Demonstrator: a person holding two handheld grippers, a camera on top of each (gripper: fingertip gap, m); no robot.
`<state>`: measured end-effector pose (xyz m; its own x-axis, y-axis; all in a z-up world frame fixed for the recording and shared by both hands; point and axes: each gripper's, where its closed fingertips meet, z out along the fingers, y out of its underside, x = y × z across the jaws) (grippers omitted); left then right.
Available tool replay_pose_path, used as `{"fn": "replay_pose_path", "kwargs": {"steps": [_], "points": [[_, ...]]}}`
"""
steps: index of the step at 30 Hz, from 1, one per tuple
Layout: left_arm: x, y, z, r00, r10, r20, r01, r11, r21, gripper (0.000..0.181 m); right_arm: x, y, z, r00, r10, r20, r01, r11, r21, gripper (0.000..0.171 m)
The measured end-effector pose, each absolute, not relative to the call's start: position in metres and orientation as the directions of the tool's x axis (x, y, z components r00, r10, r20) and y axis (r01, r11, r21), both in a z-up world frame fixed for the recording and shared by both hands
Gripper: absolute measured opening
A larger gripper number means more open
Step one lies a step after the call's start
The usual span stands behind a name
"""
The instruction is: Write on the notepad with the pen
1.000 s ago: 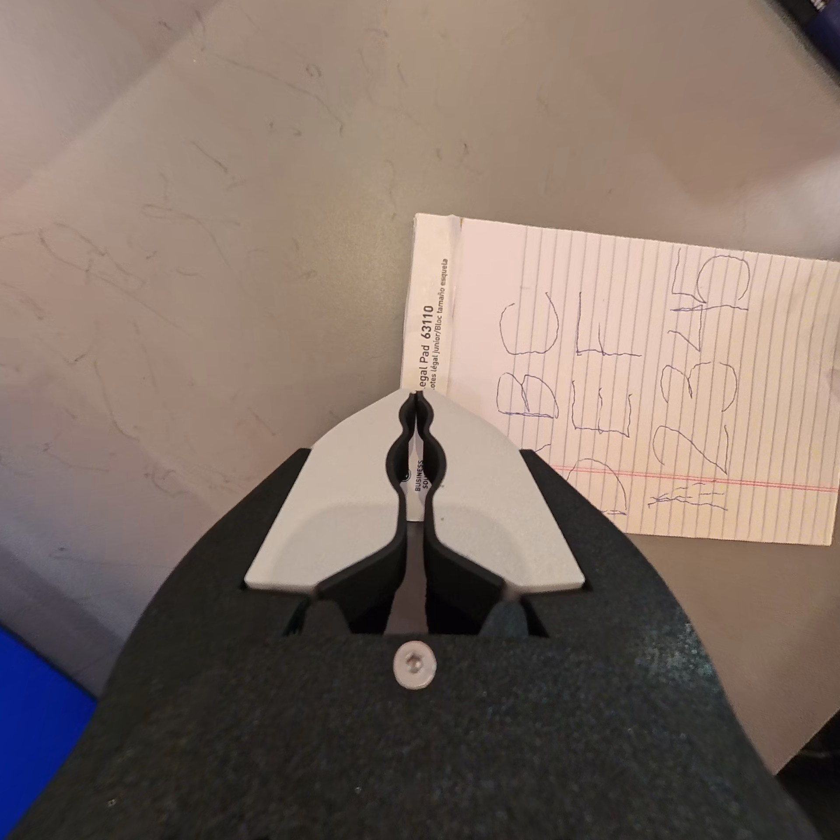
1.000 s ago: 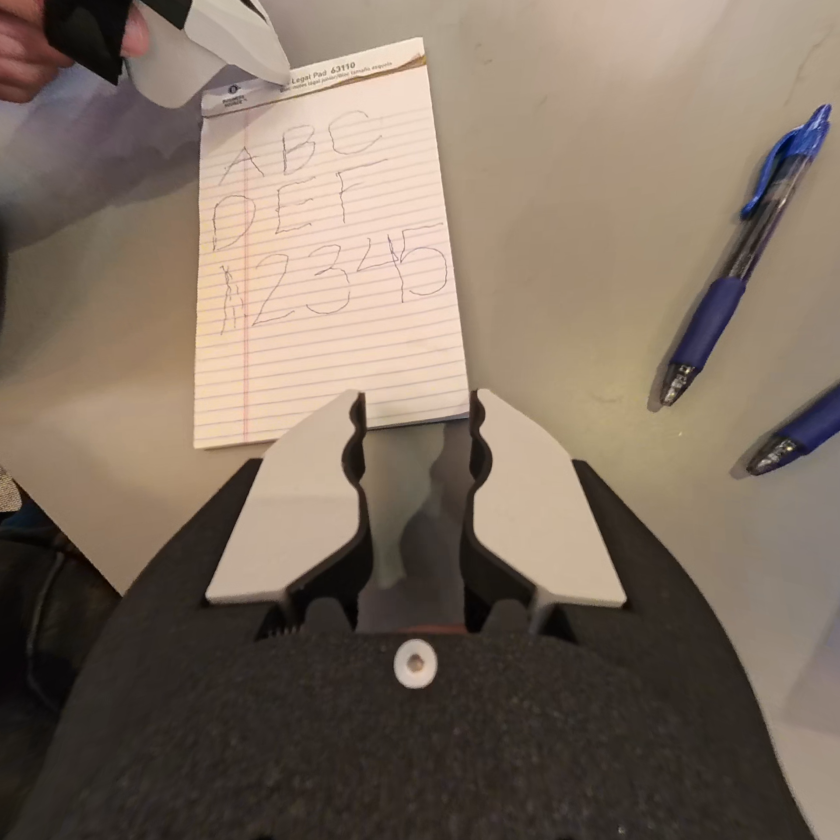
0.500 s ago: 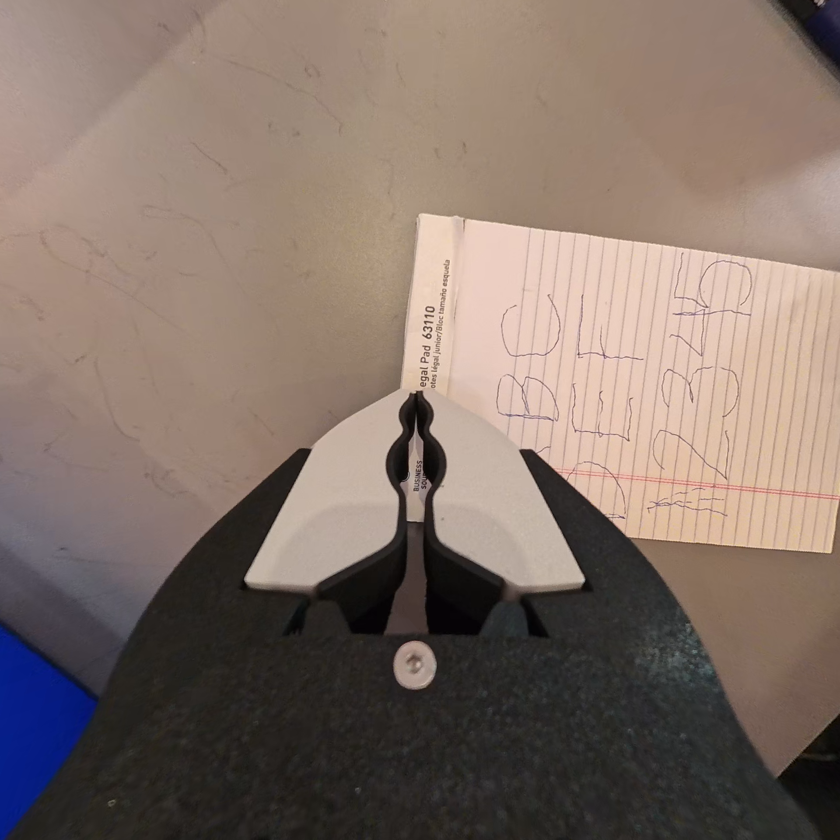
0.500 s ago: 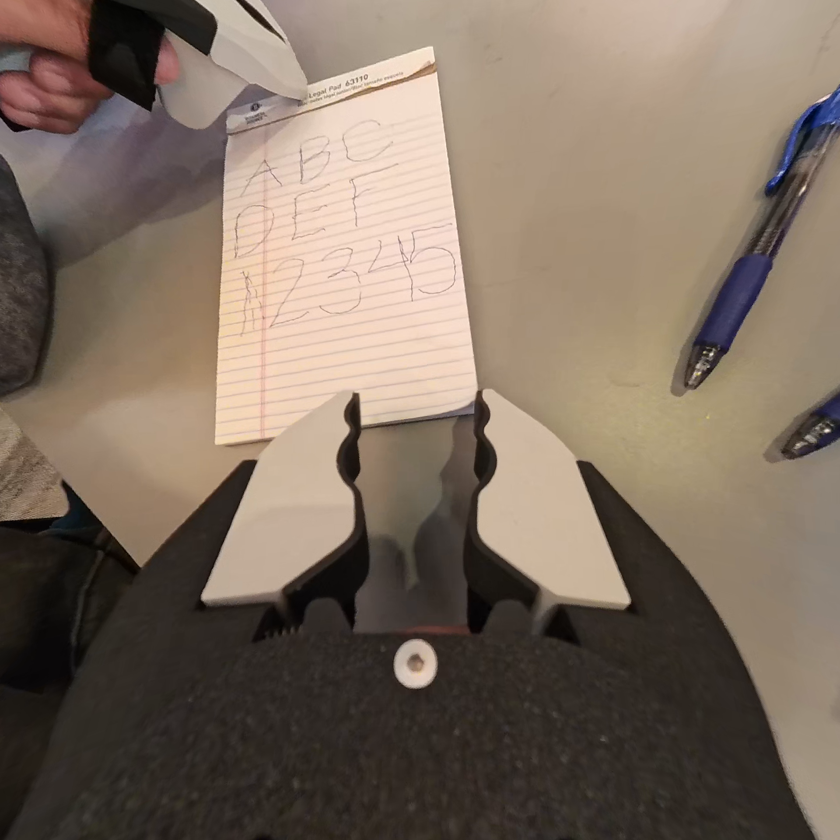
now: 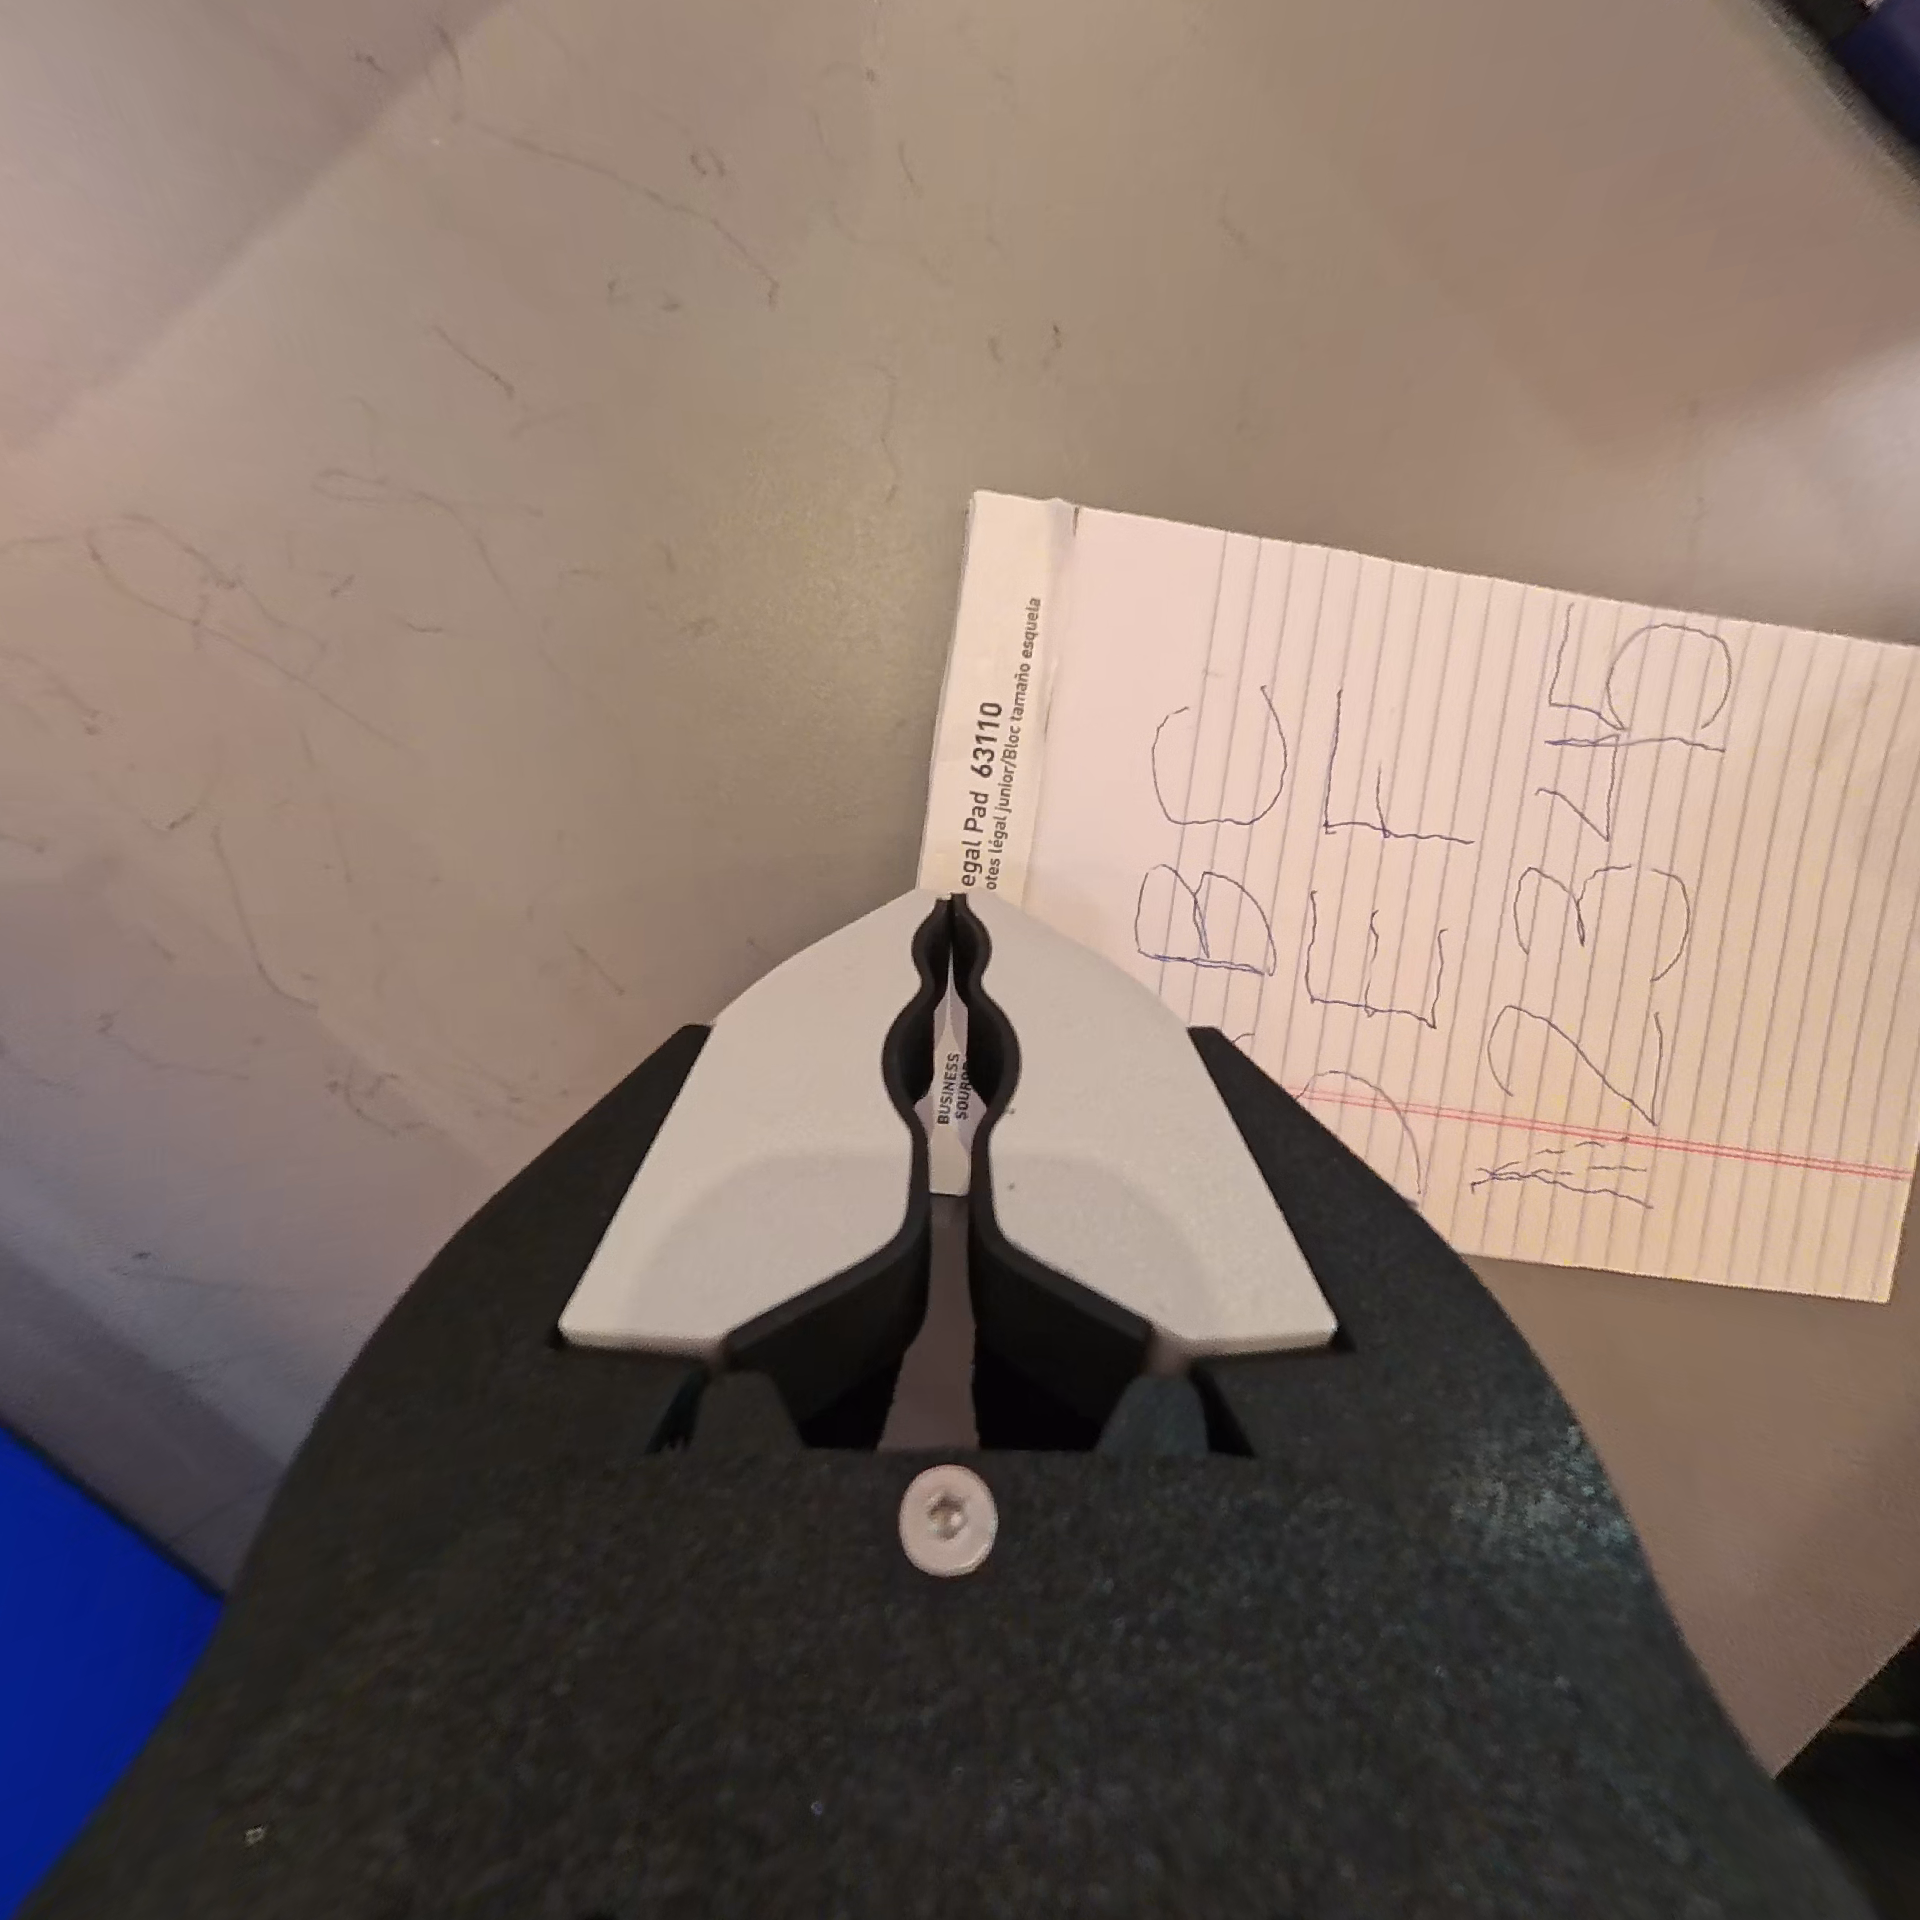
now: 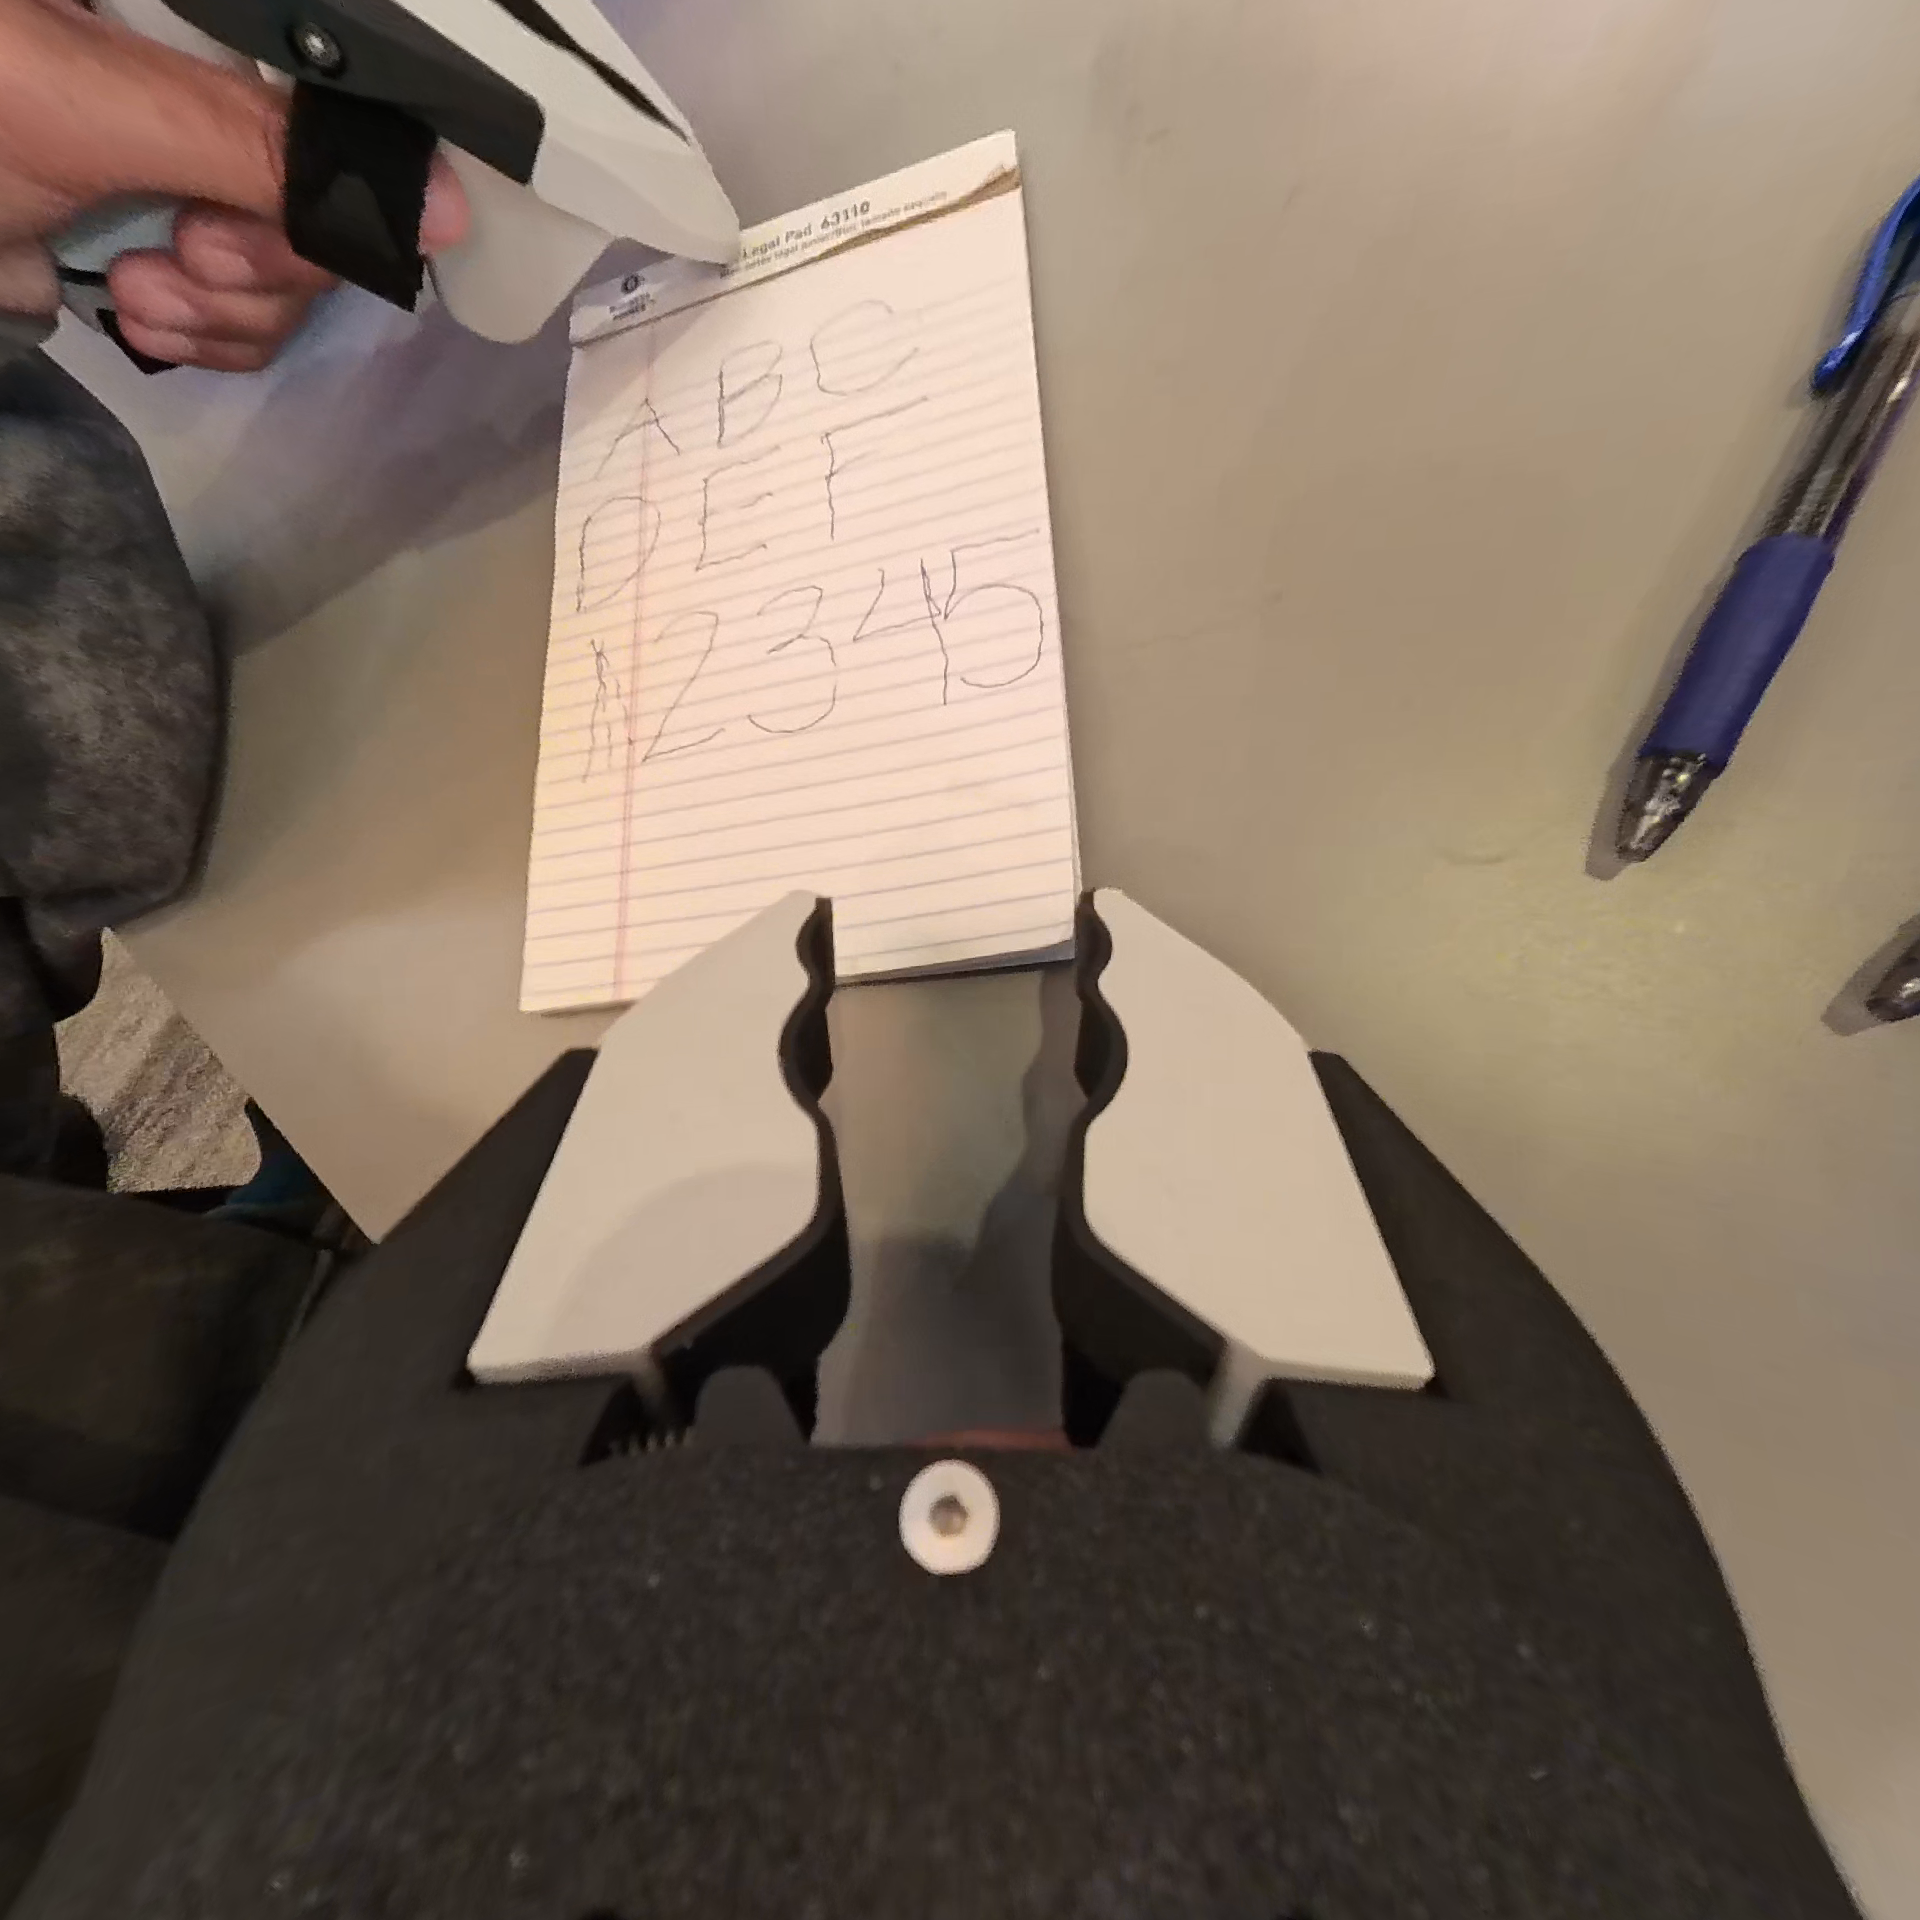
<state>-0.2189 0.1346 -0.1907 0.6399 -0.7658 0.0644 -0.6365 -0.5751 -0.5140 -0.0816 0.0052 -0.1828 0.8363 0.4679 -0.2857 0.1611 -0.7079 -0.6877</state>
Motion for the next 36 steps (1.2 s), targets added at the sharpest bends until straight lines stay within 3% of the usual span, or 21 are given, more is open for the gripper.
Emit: {"fn": "replay_pose_path", "kwargs": {"steps": [36], "points": [[-0.219, 0.134, -0.191, 0.636, -0.770, 0.050, -0.644, -0.565, -0.515, 0.000, -0.102, 0.000, -0.181, 0.813, 0.522, -0.257, 0.213, -0.678, -0.704, 0.050]]}}
